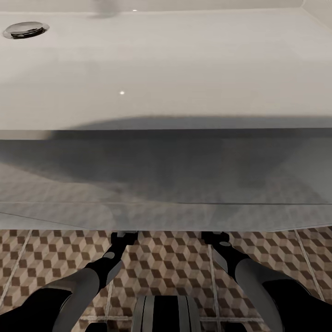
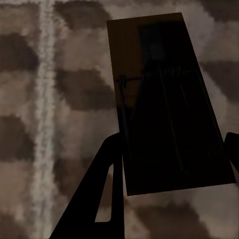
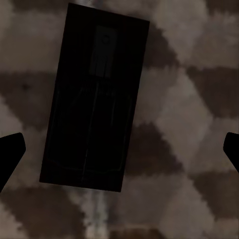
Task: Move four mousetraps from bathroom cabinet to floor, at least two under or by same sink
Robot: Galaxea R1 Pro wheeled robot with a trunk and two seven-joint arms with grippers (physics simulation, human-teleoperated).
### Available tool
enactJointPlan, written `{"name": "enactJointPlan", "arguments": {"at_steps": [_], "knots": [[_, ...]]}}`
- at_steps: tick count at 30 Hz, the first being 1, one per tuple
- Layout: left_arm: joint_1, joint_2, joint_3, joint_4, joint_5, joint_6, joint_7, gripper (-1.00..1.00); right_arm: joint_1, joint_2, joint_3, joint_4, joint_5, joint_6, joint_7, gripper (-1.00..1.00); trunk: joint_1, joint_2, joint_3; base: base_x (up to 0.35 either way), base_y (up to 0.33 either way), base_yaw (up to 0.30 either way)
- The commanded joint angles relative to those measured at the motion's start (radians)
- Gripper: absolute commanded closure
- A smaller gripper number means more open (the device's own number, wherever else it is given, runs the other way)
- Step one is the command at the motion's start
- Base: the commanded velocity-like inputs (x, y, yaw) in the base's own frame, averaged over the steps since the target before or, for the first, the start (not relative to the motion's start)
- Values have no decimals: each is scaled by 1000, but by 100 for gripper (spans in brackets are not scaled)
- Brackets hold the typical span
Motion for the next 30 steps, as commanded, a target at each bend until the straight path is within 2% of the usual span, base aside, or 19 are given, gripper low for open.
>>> {"name": "enactJointPlan", "arguments": {"at_steps": [1,30], "knots": [[-1,0,-8,1,-5,-3,12,100,0,0,9,1,-9,-4,-4,-100,0,0,-1,0,0,0],[0,0,-8,21,-4,-3,12,100,0,0,9,1,-9,-4,-4,-100,0,0,-1,0,0,0]]}}
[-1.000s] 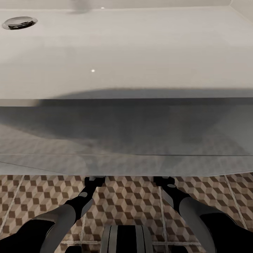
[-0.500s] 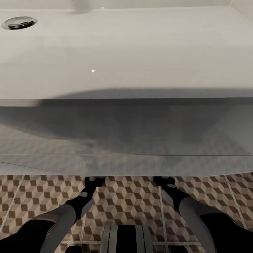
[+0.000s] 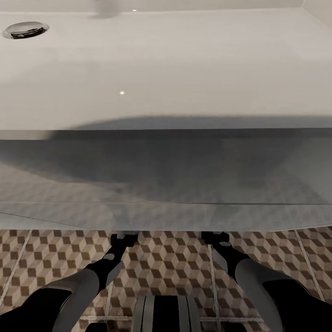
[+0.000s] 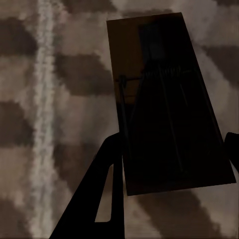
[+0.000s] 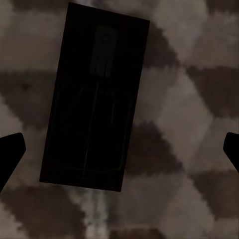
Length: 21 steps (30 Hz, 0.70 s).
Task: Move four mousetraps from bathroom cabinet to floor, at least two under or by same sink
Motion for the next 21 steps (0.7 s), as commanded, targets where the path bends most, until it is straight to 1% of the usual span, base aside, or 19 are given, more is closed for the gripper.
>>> {"name": "enactJointPlan", "arguments": {"at_steps": [1,21], "knots": [[0,0,-8,2,-4,-3,12,100,-1,0,8,1,-9,-4,-4,-100,0,0,-1,0,0,0],[2,1,-7,9,-4,-2,12,100,0,0,10,1,-9,-4,-4,-100,0,0,-1,0,0,0]]}}
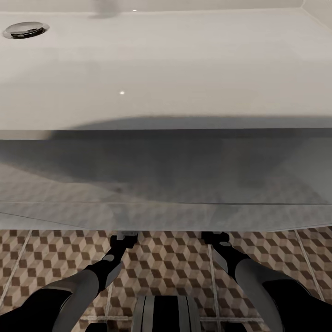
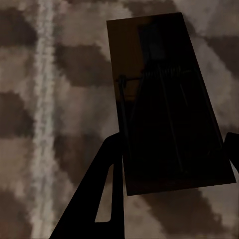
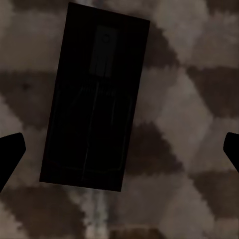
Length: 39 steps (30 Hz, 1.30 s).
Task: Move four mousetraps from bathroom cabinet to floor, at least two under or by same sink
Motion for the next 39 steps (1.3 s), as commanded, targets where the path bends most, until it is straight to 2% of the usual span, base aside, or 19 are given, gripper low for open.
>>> {"name": "enactJointPlan", "arguments": {"at_steps": [1,20,21,39], "knots": [[-1,0,-8,1,-5,-2,12,100,-1,0,9,1,-9,-4,-4,-100,0,0,-1,0,0,0],[-1,1,-7,1,-3,1,12,100,-1,0,9,1,-9,-4,-4,-100,0,0,-1,0,0,0],[-1,1,-7,1,-3,1,12,-100,-1,0,9,1,-9,-4,-4,-100,0,0,-1,0,0,0],[-1,2,-7,1,-3,1,12,-100,-1,0,9,1,-9,-4,-3,-100,0,0,-1,0,0,0]]}}
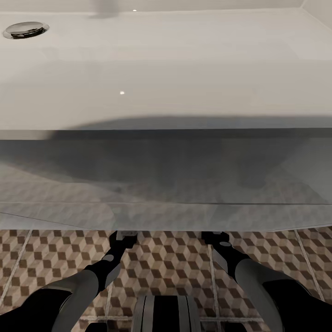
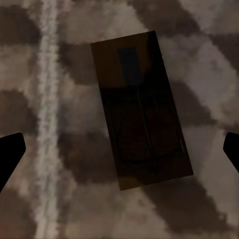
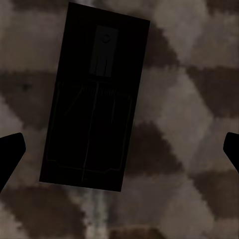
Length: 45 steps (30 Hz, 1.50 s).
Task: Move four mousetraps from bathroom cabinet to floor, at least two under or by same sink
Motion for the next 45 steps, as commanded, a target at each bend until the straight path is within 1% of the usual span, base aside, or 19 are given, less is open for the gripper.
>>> {"name": "enactJointPlan", "arguments": {"at_steps": [1,35,39,45], "knots": [[-1,0,-8,1,-3,-3,9,-100,-1,0,9,1,-9,-4,-4,-100,0,0,-1,0,0,0],[-1,-1,-9,1,-3,-12,10,-100,-1,0,9,1,-9,-4,-4,-100,0,0,-1,0,0,0],[-1,-1,-9,1,-3,-9,20,-100,-1,0,9,1,-9,-4,-4,-100,0,0,-1,-8,0,0],[-1,-4,-9,1,-4,-6,58,-100,-1,0,9,1,-9,-4,-4,-100,0,0,-1,-98,0,0]]}}
